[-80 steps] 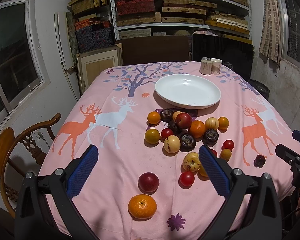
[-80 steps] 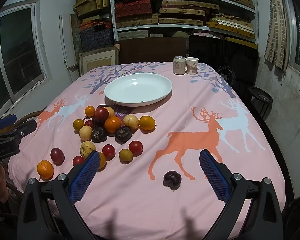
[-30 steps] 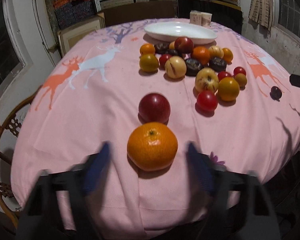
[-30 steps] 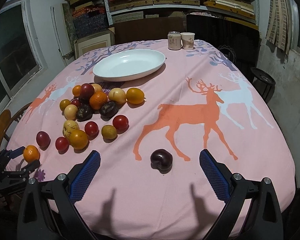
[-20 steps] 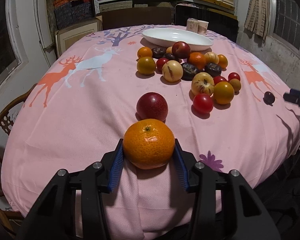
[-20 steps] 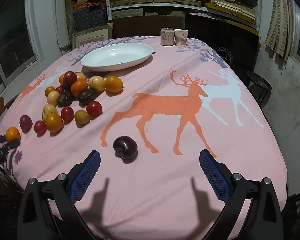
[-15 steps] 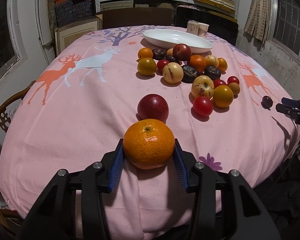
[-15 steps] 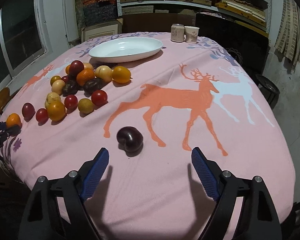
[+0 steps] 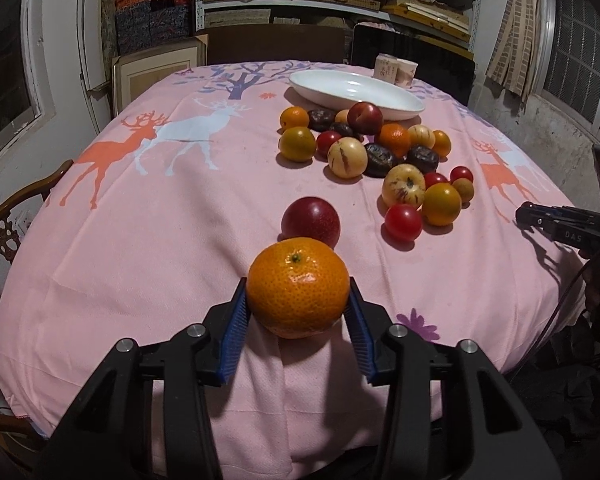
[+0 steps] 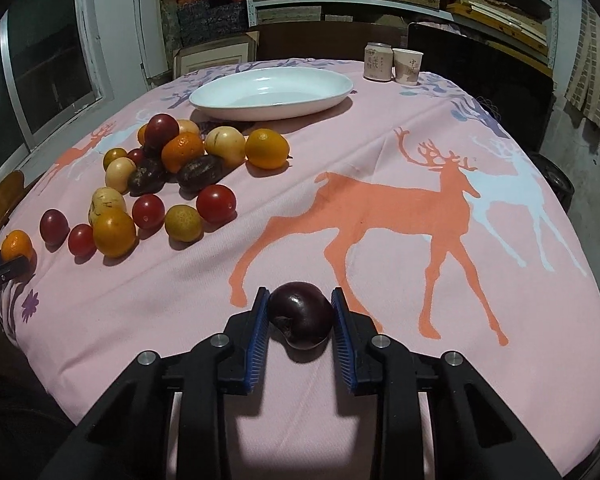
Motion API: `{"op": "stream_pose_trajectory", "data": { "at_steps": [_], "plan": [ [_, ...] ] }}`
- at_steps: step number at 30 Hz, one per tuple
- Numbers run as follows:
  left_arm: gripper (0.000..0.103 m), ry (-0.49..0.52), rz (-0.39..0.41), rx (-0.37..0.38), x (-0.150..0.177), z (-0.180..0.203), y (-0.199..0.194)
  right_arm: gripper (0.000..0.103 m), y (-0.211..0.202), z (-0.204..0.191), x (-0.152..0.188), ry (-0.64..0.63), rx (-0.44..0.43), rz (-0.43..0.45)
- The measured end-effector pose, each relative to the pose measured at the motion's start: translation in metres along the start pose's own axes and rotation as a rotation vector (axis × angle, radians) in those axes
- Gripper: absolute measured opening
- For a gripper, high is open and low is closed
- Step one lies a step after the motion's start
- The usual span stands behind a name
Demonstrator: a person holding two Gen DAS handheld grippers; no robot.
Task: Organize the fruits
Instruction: 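Carry both fruits to the white plate and open both tools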
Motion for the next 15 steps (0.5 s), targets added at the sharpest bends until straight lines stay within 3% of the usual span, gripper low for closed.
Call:
{"op": "stream_pose_trajectory", "data": {
  "at_steps": [7,15],
  "plan": [
    [0.045,0.003,0.057,0.015,-0.033,0.000,-0.014,0.031,-0.021,-0.002,-0.032,-0.002,-0.039,0.066],
    [0.045,0.055,0.064,0.074,-0.130,0.018,0.022,0.032,-0.016,0.004,-0.129,-0.015,-0.037,0.165]
  ]
}}
Point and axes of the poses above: each gripper's, at about its wrist camera, not at the fingertips, and y roughly the way its jaws point, z to its right, x to its underside, the point moved 9 cm from there along y, roughly the way its jaws point, and after that the axes turned 2 degrees about y, right-handed, at the moved point
